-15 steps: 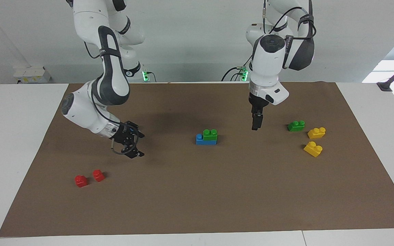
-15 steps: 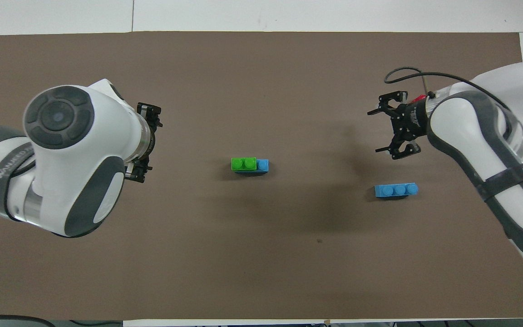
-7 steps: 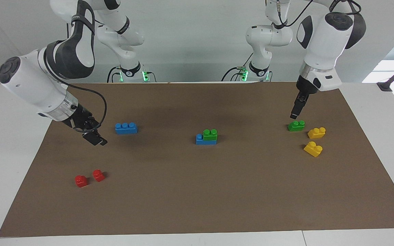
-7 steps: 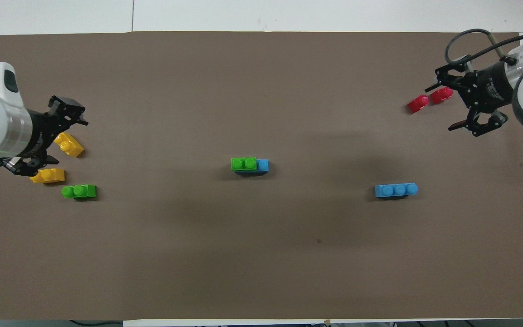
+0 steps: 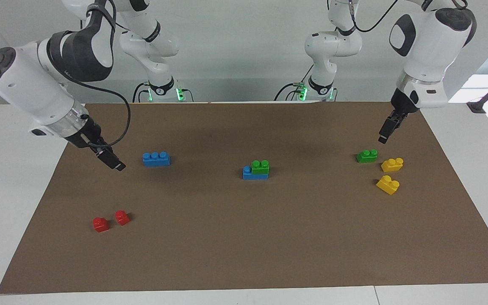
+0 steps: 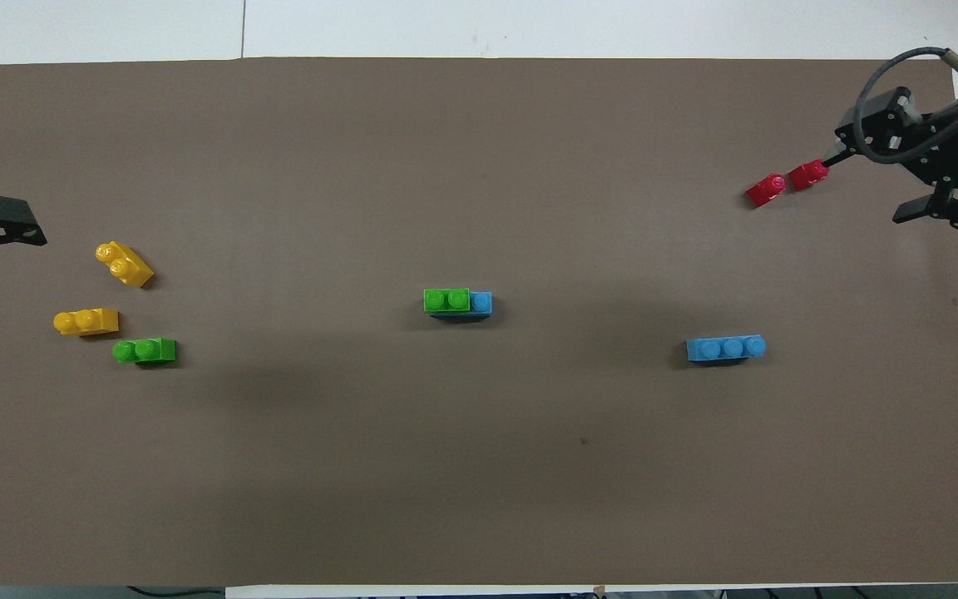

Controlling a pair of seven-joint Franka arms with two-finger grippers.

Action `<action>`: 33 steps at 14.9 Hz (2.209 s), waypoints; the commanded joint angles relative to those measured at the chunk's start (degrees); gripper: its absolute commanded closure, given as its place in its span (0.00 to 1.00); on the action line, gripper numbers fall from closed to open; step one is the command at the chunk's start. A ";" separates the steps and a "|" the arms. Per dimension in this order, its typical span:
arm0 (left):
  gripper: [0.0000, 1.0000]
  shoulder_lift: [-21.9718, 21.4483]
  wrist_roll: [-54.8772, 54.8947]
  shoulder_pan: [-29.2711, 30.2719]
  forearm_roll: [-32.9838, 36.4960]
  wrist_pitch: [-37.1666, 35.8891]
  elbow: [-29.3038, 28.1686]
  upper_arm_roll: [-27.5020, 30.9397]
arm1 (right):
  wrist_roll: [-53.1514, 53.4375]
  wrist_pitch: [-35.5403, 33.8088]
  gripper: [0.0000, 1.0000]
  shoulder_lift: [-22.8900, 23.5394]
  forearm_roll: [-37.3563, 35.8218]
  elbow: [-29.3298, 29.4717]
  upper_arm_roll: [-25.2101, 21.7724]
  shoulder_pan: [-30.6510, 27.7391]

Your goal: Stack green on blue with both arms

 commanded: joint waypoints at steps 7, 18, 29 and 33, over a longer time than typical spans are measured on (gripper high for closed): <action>0.00 4.60 16.48 1.26 -0.68 -11.42 10.41 -0.92 | -25.89 -9.88 0.00 -8.87 -5.34 -1.77 1.01 0.48; 0.00 5.05 22.37 0.47 -0.68 -11.70 10.07 -1.01 | -26.33 -9.90 0.00 -16.00 -6.92 -10.13 1.01 0.21; 0.00 5.05 22.64 0.29 -0.94 -11.61 9.99 -1.18 | -26.42 -5.15 0.00 -16.26 -9.55 -13.46 1.01 0.04; 0.00 4.88 22.55 -1.55 -2.61 -11.61 9.63 -1.19 | -26.25 -4.44 0.00 -16.26 -9.55 -13.91 1.01 -0.05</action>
